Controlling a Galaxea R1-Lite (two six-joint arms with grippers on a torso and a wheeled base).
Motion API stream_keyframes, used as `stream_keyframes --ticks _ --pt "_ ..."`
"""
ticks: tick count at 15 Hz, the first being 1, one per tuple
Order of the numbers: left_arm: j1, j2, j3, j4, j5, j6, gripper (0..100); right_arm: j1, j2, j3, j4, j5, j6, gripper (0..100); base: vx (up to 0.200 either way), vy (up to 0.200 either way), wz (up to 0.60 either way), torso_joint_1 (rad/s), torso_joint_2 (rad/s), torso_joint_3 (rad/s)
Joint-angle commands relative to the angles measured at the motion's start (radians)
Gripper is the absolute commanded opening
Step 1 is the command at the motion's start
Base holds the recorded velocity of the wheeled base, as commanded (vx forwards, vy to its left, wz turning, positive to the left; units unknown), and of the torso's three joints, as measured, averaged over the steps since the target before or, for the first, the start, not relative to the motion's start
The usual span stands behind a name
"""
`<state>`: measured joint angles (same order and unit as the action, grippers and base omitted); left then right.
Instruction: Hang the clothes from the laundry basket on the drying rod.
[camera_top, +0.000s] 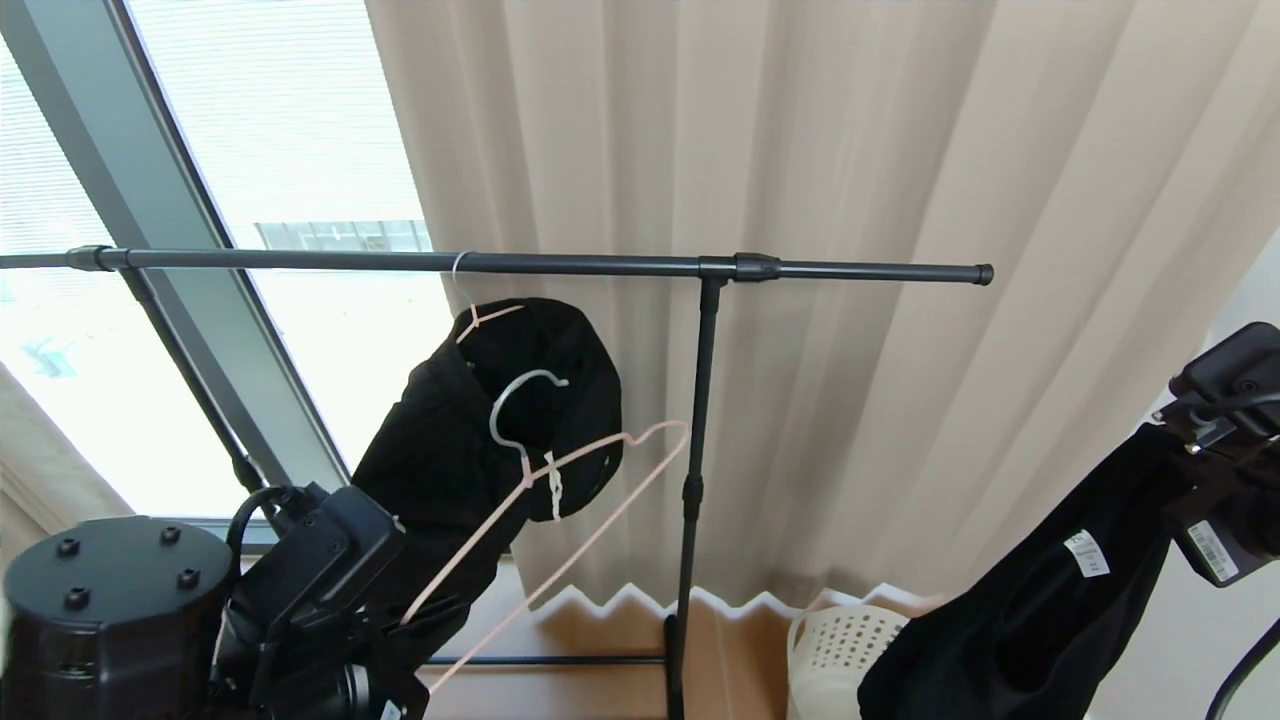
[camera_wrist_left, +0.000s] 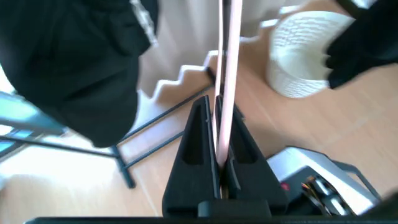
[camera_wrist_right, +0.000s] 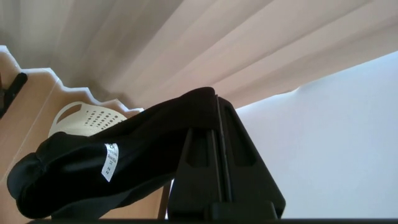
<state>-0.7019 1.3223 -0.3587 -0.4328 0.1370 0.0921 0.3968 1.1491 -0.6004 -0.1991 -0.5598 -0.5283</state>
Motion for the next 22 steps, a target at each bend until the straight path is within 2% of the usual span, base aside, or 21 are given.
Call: stream_keyframes --ticks 1,4,7,10,12,13,14,16,19,22 --pt "-0.005 -0.049 0.017 -0.004 -0.047 0.018 0 0.000 0.012 -0.005 -0.002 0.000 0.001 0 0.000 0.000 0.00 0.000 0.00 0.000" --pt "-0.034 -0.005 -0.017 -0.078 -0.088 0.031 0 -0.004 0.030 -0.004 -0.063 -0.008 0.002 0 0.000 0.000 0.00 0.000 0.00 0.000" --pt "-0.036 0.130 -0.043 -0.265 -0.158 0.032 0 -0.035 0.064 -0.004 -0.132 -0.012 0.004 0 0.000 0.000 0.00 0.000 0.00 0.000" --pt "-0.027 0.253 -0.078 -0.431 -0.192 0.058 0 -0.075 0.103 -0.004 -0.197 -0.011 0.005 0 0.000 0.000 0.00 0.000 0.00 0.000" --pt "-0.044 0.279 -0.036 -0.435 -0.234 0.081 0 -0.079 0.129 -0.001 -0.229 -0.012 0.014 0 0.000 0.000 0.00 0.000 0.00 0.000" --pt "-0.050 0.287 -0.002 -0.466 -0.272 0.086 0 -0.082 0.147 -0.009 -0.233 -0.014 0.045 0 0.000 0.000 0.00 0.000 0.00 0.000" --pt "-0.050 0.287 0.011 -0.485 -0.278 0.086 0 -0.084 0.155 -0.012 -0.233 -0.015 0.053 0 0.000 0.000 0.00 0.000 0.00 0.000" --pt "-0.045 0.293 0.066 -0.583 -0.338 0.084 0 -0.084 0.195 -0.021 -0.246 -0.014 0.070 0 0.000 0.000 0.00 0.000 0.00 0.000" --pt "-0.056 0.301 0.086 -0.597 -0.390 0.087 0 -0.076 0.242 -0.021 -0.299 -0.025 0.131 0 0.000 0.000 0.00 0.000 0.00 0.000" --pt "-0.087 0.319 0.096 -0.606 -0.401 0.084 0 -0.039 0.244 -0.035 -0.306 -0.025 0.177 0 0.000 0.000 0.00 0.000 0.00 0.000"
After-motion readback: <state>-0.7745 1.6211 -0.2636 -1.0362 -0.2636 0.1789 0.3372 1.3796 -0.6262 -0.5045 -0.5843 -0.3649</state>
